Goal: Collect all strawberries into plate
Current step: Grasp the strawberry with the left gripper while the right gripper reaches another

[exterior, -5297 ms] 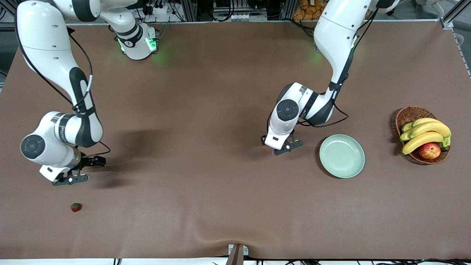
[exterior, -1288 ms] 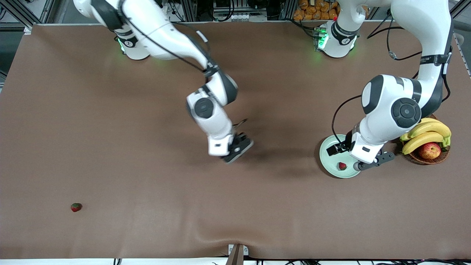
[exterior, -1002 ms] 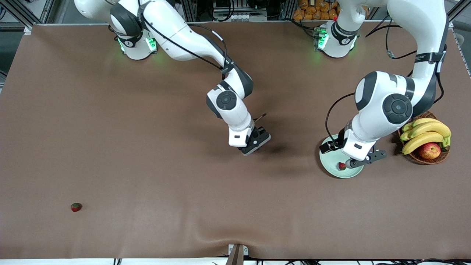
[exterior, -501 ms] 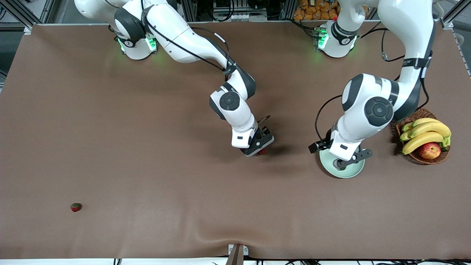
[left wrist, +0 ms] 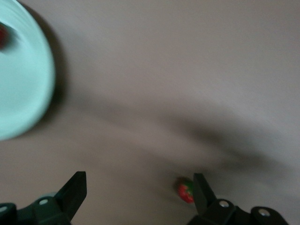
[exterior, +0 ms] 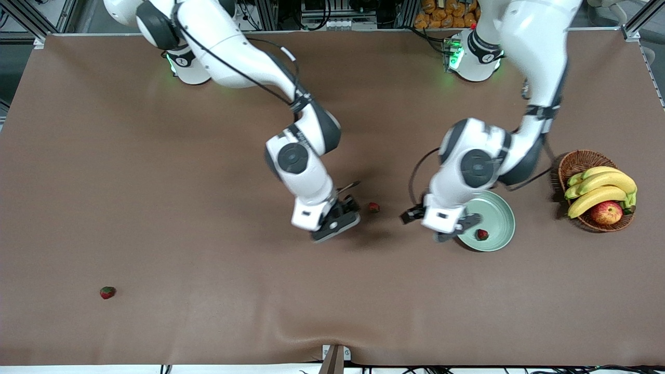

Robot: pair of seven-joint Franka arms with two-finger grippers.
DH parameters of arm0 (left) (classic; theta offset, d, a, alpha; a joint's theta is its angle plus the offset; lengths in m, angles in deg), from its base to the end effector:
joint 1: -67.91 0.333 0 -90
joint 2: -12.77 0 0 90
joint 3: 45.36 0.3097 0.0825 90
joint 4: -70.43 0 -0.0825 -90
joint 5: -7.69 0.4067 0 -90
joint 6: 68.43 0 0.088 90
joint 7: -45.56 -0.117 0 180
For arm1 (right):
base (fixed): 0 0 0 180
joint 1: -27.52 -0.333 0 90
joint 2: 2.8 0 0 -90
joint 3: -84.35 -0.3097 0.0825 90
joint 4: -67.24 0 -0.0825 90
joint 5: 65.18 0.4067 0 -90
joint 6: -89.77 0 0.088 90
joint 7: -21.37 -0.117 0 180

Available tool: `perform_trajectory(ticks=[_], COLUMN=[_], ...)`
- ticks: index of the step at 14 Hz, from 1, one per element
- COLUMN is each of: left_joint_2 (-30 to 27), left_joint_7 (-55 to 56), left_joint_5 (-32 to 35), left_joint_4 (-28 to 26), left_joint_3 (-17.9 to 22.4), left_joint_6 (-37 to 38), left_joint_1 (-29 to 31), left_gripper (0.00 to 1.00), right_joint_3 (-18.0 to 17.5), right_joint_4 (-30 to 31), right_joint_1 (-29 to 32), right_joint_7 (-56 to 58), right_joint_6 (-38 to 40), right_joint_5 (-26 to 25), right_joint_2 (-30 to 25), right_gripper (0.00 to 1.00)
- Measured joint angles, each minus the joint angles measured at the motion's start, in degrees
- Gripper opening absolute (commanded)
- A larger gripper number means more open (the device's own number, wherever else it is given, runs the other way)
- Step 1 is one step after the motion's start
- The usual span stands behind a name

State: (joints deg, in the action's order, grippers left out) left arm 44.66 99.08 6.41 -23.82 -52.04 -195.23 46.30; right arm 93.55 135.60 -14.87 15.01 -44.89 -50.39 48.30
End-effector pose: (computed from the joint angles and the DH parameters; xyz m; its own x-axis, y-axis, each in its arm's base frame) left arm 0.6200 -0.3256 0.2655 0.8902 0.4521 -0.0558 0.4549 -0.8886 0.0582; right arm 0.6485 0.4753 0.2509 0.9011 0.3504 0.2555 0.3912 -0.9111 -0.1301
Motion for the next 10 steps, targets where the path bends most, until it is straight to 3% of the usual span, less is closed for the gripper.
perform_trajectory(ticks=[3, 6, 10], left_joint_2=[5.08, 7.69, 9.92], left_joint_7=[4.66, 5.51, 7.11], left_joint_5=[0.0, 0.0, 0.0], left_joint_4=[3.11, 3.98, 4.19], left_joint_3=[0.09, 0.11, 0.12], left_joint_6=[-2.17, -4.03, -5.78], left_joint_1=[-3.79, -4.72, -6.92], left_gripper=[1.0, 0.89, 0.79], right_joint_3=[6.79, 13.27, 15.51], right_joint_4=[0.0, 0.17, 1.43], right_joint_1=[0.42, 0.86, 8.1], right_joint_7=[0.0, -0.01, 2.78], right_joint_6=[5.24, 9.57, 10.64], right_joint_5=[0.0, 0.0, -0.01], right_joint_2=[-0.39, -0.41, -0.37], right_gripper=[1.0, 1.0, 1.0])
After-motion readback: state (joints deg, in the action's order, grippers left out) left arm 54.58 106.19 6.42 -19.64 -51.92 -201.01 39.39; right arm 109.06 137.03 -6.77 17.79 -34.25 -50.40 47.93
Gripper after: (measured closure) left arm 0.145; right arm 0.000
